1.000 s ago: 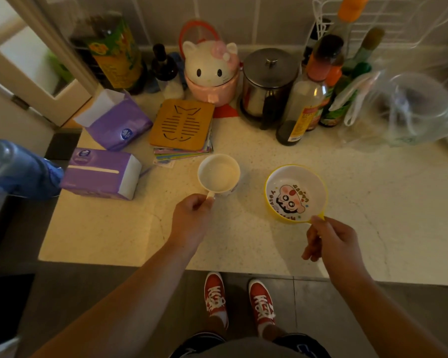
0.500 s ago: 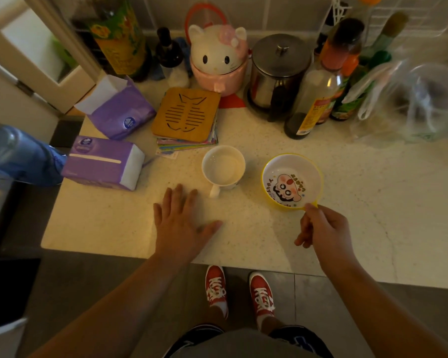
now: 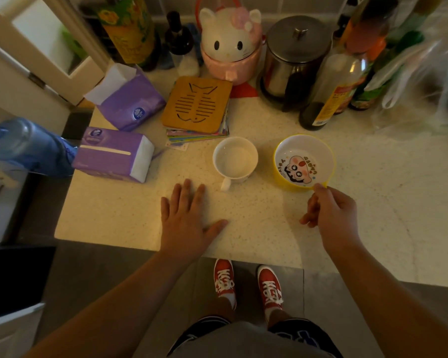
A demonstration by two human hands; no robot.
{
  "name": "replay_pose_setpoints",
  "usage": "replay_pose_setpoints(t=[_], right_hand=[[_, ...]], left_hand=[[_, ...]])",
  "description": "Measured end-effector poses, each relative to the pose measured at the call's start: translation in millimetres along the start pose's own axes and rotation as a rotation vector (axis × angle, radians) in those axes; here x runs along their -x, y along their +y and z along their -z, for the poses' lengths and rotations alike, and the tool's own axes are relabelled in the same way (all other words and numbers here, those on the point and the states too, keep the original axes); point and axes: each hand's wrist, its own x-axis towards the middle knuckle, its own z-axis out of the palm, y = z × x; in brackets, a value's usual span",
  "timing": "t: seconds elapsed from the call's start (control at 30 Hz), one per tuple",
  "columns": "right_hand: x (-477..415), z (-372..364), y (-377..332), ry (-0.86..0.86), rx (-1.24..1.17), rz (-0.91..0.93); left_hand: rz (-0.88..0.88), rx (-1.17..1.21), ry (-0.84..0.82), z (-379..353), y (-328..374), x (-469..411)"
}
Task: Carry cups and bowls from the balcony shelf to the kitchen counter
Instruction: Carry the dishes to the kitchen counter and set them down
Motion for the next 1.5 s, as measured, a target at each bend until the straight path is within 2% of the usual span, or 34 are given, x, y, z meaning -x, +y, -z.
replay_pose_setpoints(t=[0.7,1.03,1.13,1.23,1.33,1.5], right_hand=[[7,-13,0,0.098,0.042,-0.010],[39,-3,3,0.281,0.121,0.041],[67,11,8,0.342,0.140,0.007],[102,31,22,0.314,0.144,-0.067],[143,52,47,0.255,0.183,-0.153],[206,89,108,0.219,0.191,-0.382]], left_hand=[[-0.009,-0.016,0.019,-1,-2,-1],[-0.104,-0.006,-0.010,21,-12,-2],[-0.193,0.060,-0.011,34,-9,4],[-0.355,0.203,-0.150,41,6,21],[-0.481,0.262,-0.419,34,26,44],[-0.427,0.194,-0.810,-6,64,67]])
